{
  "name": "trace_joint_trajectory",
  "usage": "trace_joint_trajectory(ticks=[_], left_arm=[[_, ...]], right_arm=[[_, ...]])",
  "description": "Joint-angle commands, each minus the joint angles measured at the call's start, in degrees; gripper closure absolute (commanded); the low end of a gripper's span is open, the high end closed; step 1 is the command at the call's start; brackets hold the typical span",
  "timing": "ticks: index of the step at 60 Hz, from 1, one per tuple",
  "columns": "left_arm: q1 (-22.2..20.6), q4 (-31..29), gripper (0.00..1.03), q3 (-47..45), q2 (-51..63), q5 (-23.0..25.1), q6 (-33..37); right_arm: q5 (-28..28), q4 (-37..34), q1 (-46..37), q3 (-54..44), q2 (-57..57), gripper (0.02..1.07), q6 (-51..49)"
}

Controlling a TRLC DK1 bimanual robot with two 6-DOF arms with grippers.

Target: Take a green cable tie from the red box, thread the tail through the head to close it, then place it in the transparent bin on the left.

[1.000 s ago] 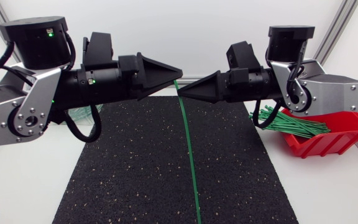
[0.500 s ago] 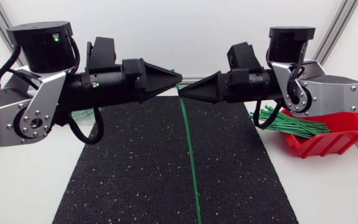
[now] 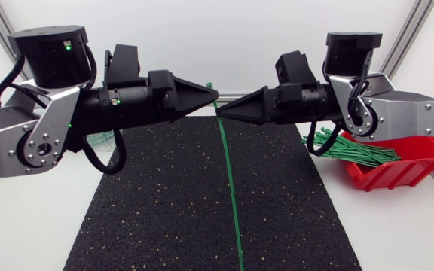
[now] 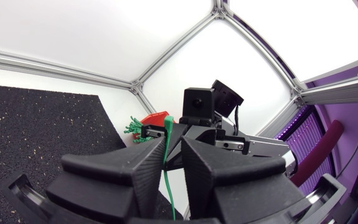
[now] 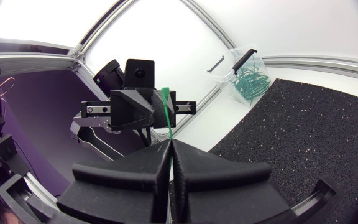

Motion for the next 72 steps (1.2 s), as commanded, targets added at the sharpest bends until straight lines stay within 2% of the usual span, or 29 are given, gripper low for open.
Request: trace_joint_trajectory(ticks=[1, 9, 14, 72], left_arm=[[-0.3, 1.6, 0.86, -0.8, 1.1, 0.2, -1.4], [-0.4, 1.6, 0.9, -0.8, 1.2, 0.1, -1.6], [-0.3, 1.6, 0.99, -0.8, 1.3, 0.0, -1.7], [-0.4, 1.9, 0.99, -0.8, 1.6, -0.2, -1.9]], right_arm=[[0.0, 0.9, 0.0, -1.3, 0.9, 1.01, 1.7], [0.0, 0.9, 0.1, -1.4, 1.0, 1.01, 1.7], [0.0, 1.0, 0.1, -1.4, 1.1, 1.01, 1.7], [0.0, 1.5, 3.3, -0.7, 2.9, 1.01, 2.0]])
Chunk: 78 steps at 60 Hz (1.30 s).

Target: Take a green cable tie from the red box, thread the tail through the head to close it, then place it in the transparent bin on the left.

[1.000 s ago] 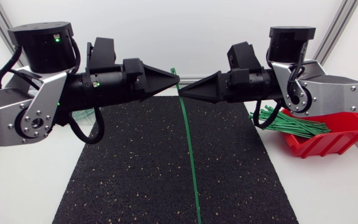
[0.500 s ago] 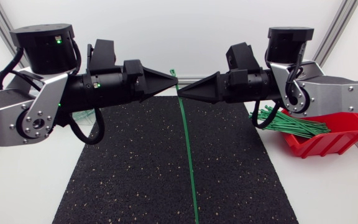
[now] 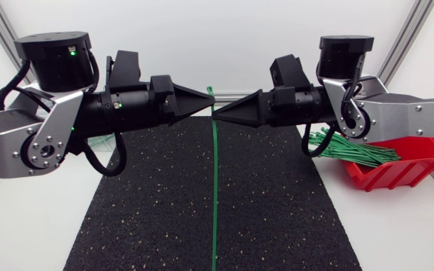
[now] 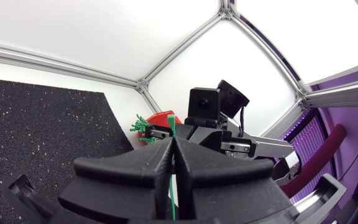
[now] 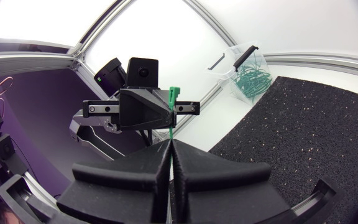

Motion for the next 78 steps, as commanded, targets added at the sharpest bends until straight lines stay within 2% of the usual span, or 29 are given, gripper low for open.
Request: trace_joint_trajectory(ticks=[1, 17, 19, 24, 29, 31, 37, 41, 53, 67, 78], left_arm=[[-0.5, 1.9, 0.99, -0.1, 0.9, 0.7, -1.7], [-0.4, 2.7, 0.99, -0.6, 0.6, 0.7, -1.1], [-0.4, 2.7, 0.99, -0.7, 0.4, 0.7, -0.8], [-0.5, 2.8, 0.99, -0.9, 0.0, 0.7, 0.2], [-0.6, 2.7, 0.99, -0.8, 0.1, 1.0, 1.7], [-0.4, 2.7, 0.99, -0.6, 0.1, 1.5, 2.0], [0.1, 2.7, 0.99, -0.3, 0.5, 2.9, 2.9], [0.8, 2.6, 0.99, 0.1, 1.4, 5.4, 3.6], [2.4, 2.0, 0.99, 0.4, 1.3, 7.2, 6.8], [4.7, -0.1, 0.99, 1.1, 0.8, 8.2, 10.7], [6.0, -5.7, 0.99, 2.8, -0.4, 8.4, 15.6]], right_arm=[[-0.3, 0.4, 1.6, -0.7, 1.4, 1.01, 1.8], [0.6, 0.6, 1.2, -1.0, 0.7, 1.0, 1.5], [0.9, 0.6, 1.2, -1.1, 0.4, 0.97, 1.5], [2.0, 0.6, 0.6, -1.4, -0.6, 0.8, 1.3], [2.4, 0.5, 0.0, -1.4, -1.0, 0.58, 1.2], [2.4, 0.5, -0.2, -1.4, -1.1, 0.55, 1.1], [2.5, 0.0, -0.5, -1.4, -1.5, 0.55, 0.5], [3.0, -0.4, -0.9, -1.3, -1.7, 0.55, 0.2], [3.2, -4.4, -1.7, -0.5, -2.5, 0.55, -3.3], [8.4, -19.6, -0.3, 2.9, -2.8, 0.55, -16.9], [16.4, -31.4, 2.0, 5.5, -2.7, 0.55, -29.7]])
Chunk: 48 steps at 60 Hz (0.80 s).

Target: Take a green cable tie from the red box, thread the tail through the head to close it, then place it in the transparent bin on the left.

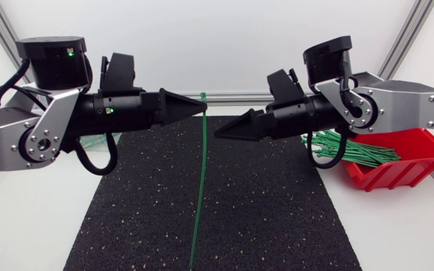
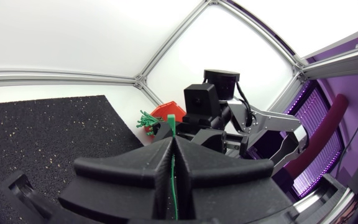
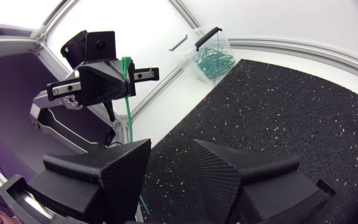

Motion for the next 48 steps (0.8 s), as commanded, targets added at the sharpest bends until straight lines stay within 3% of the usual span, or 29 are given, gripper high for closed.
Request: trace_joint_trajectory(ticks=[1, 11, 20, 24, 33, 44, 48], left_arm=[[1.4, -2.7, 0.99, 2.8, -1.1, 1.3, 3.7], [4.3, -9.8, 1.0, 3.9, -4.0, 2.9, 10.3], [7.0, -14.9, 1.0, 4.3, -4.8, 3.7, 16.9], [7.7, -16.3, 1.0, 4.3, -4.6, 3.9, 19.2], [9.0, -18.9, 1.0, 4.1, -4.4, 3.8, 24.0], [8.9, -21.4, 1.0, 3.8, -4.3, 0.9, 29.1], [7.4, -23.6, 1.0, 3.6, -4.9, -2.4, 32.9]], right_arm=[[2.7, -3.5, 1.1, 2.4, -0.5, 0.55, -7.1], [11.0, -12.1, 4.3, 4.9, 0.5, 0.55, -17.8], [20.4, -15.0, 6.0, 5.2, 0.0, 0.54, -25.4], [23.0, -17.3, 6.2, 5.8, -0.7, 0.43, -29.1], [34.4, -20.3, 8.4, 5.6, -2.2, 0.24, -36.4], [40.6, -23.3, 9.0, 6.1, -3.1, 0.23, -40.0], [44.1, -23.8, 9.4, 6.4, -3.1, 0.23, -40.5]])
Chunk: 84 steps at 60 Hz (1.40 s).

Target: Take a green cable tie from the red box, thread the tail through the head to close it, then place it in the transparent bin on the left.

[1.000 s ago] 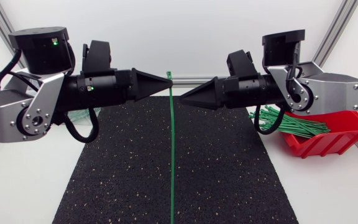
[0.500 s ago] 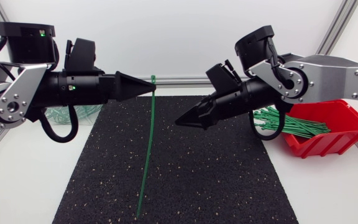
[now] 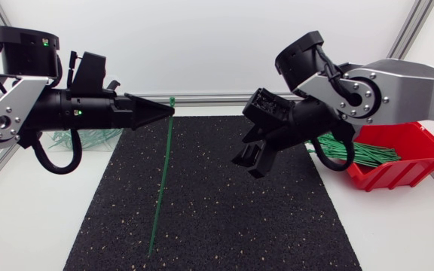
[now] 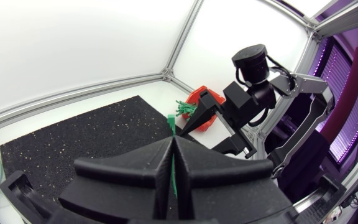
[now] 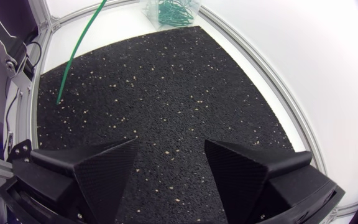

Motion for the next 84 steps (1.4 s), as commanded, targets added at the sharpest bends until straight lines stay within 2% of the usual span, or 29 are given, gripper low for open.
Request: trace_joint_trajectory(ticks=[1, 6, 12, 19, 30, 43, 56, 63, 70, 84], left_arm=[[-1.3, -2.3, 1.0, 0.4, -0.8, -2.8, 5.5], [-2.0, -3.7, 1.0, 0.4, -1.2, -4.4, 7.3], [-1.6, -3.9, 1.0, 1.0, -0.9, -4.4, 7.7], [-1.2, -5.2, 1.0, 2.6, 0.6, -4.2, 8.0], [-0.5, -6.5, 1.0, 4.5, 4.2, 1.6, 8.3], [2.5, -3.6, 1.0, 5.6, 8.2, 8.5, 5.7], [3.0, -2.7, 1.0, 6.3, 11.7, 11.2, 3.9], [5.1, -1.7, 1.0, 8.2, 14.8, 14.0, 1.7], [5.8, -1.7, 1.0, 10.1, 18.0, 15.4, 1.3], [5.6, -1.6, 1.0, 12.8, 21.1, 16.5, 0.0]], right_arm=[[4.0, -1.1, 0.9, 1.3, -0.6, 0.23, -2.4], [9.8, -2.0, 3.1, 0.7, -0.7, 0.23, -4.0], [13.1, -1.8, 5.1, -0.5, -1.7, 0.23, -4.5], [19.2, 1.5, 8.1, -2.7, -3.4, 0.19, -5.1], [25.2, 8.0, 11.1, -5.8, -4.6, 0.19, -8.5], [31.1, 13.3, 14.7, -7.4, -4.3, 0.19, -16.8], [34.8, 20.0, 19.0, -10.3, -3.5, 0.19, -24.1], [36.8, 25.0, 20.5, -12.2, -2.0, 0.19, -29.5], [36.8, 27.5, 22.0, -13.3, -1.0, 0.19, -32.6], [37.0, 37.5, 25.4, -18.2, -0.1, 0.19, -42.9]])
